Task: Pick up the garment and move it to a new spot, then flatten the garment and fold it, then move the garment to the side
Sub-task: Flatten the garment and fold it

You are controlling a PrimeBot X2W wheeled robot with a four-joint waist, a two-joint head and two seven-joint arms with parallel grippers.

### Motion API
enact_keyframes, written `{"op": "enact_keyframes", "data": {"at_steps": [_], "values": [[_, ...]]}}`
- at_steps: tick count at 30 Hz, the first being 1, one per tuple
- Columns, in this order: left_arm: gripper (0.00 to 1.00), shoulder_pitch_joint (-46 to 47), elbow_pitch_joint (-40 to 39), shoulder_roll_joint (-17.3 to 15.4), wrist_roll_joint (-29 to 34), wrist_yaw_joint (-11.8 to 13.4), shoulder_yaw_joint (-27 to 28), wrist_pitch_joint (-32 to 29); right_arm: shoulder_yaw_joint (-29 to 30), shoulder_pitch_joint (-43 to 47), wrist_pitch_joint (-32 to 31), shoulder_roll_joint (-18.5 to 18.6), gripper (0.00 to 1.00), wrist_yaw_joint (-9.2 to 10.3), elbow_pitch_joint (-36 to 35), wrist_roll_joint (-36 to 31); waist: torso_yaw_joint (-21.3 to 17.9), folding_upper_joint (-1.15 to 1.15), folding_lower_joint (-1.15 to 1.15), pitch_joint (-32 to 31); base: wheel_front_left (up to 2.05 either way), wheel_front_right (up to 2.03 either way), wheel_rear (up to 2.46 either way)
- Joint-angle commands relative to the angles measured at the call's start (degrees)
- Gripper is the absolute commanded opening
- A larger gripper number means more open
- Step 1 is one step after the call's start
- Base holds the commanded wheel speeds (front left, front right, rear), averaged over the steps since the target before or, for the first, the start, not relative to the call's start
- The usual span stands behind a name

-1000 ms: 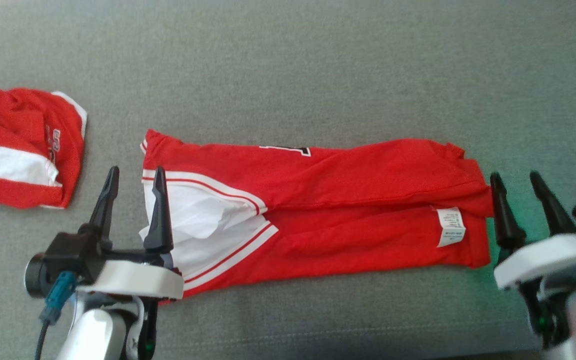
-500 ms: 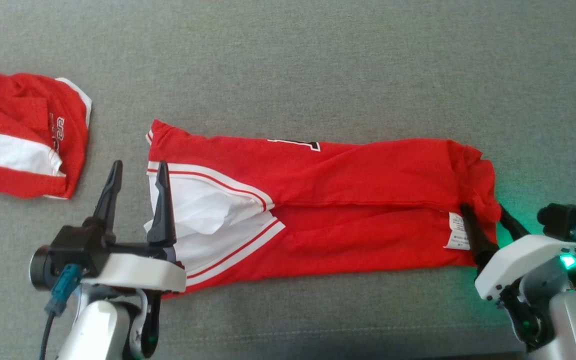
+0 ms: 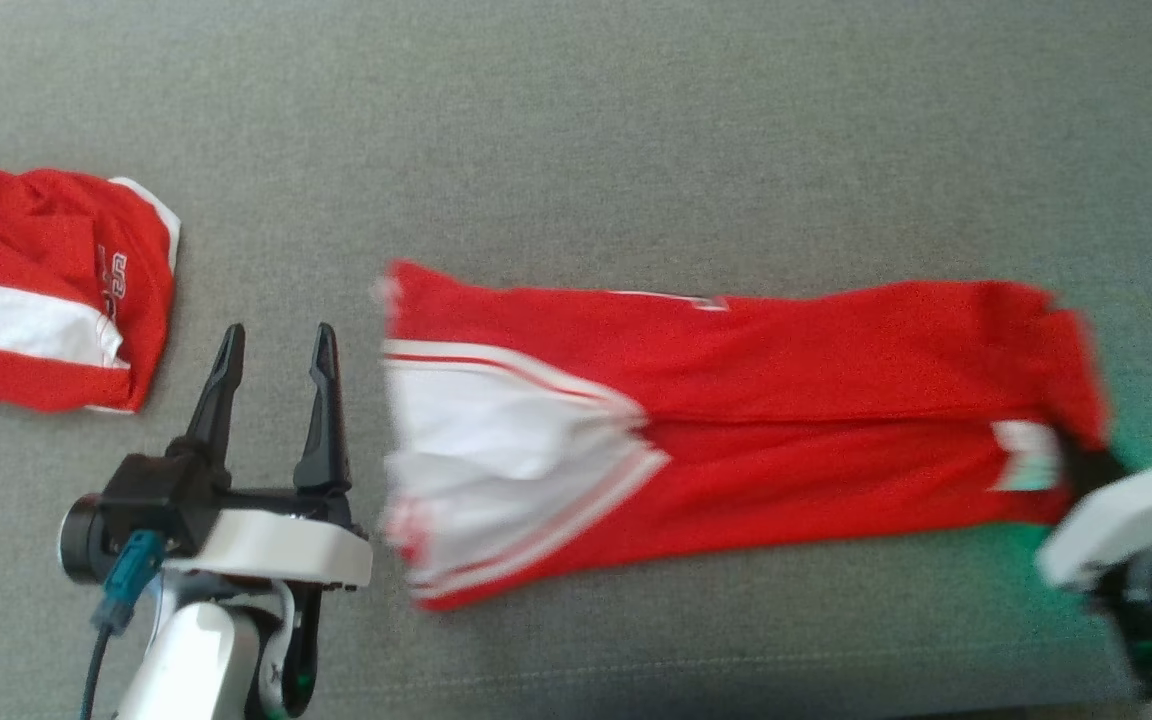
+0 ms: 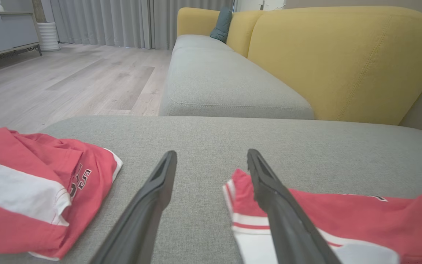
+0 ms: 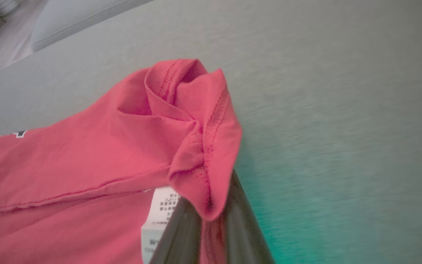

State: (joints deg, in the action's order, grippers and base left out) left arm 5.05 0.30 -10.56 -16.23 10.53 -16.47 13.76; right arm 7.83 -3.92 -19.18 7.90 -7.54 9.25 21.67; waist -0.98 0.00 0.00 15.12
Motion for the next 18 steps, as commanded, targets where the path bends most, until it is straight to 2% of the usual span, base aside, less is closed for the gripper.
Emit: {"op": "enact_keyframes", "data": {"at_steps": [1, 5, 8, 12, 18], "values": [[1.00, 1.65, -1.43, -0.52, -0.28, -0.01, 1.76, 0.55, 1.20, -0.70, 0.52, 2.44, 0.00, 0.05, -2.30, -0.47, -0.07, 0.00, 0.00, -0.44, 0.00, 0.00, 0.00], [1.00, 1.34, -1.12, -0.26, -0.50, 0.07, 1.74, 0.69, 6.34, -0.51, -0.61, 4.52, 0.00, 0.05, -3.09, -1.48, -0.12, 0.00, 0.00, -1.55, 0.00, 0.00, 0.00], [1.00, 0.95, -0.88, -0.18, -0.72, 0.18, 1.93, 0.80, 6.47, -0.80, -2.02, 4.22, 0.00, 0.05, -5.41, -1.91, -0.42, 0.00, 0.00, -2.45, 0.00, 0.00, 0.00], [1.00, 0.15, -1.14, -0.01, -0.70, 0.66, 1.81, 0.84, 0.95, -1.49, -4.79, 2.50, 0.00, 0.05, -12.29, -1.55, -0.80, 0.00, 0.00, -3.81, 0.00, 0.00, 0.00], [1.00, 0.02, -1.74, 0.02, -0.71, 0.79, 1.23, 0.53, -11.54, -3.15, -8.90, -1.28, 0.00, 0.05, -19.94, 0.63, -0.52, 0.00, 0.00, -4.57, 0.00, 0.00, 0.00]]}}
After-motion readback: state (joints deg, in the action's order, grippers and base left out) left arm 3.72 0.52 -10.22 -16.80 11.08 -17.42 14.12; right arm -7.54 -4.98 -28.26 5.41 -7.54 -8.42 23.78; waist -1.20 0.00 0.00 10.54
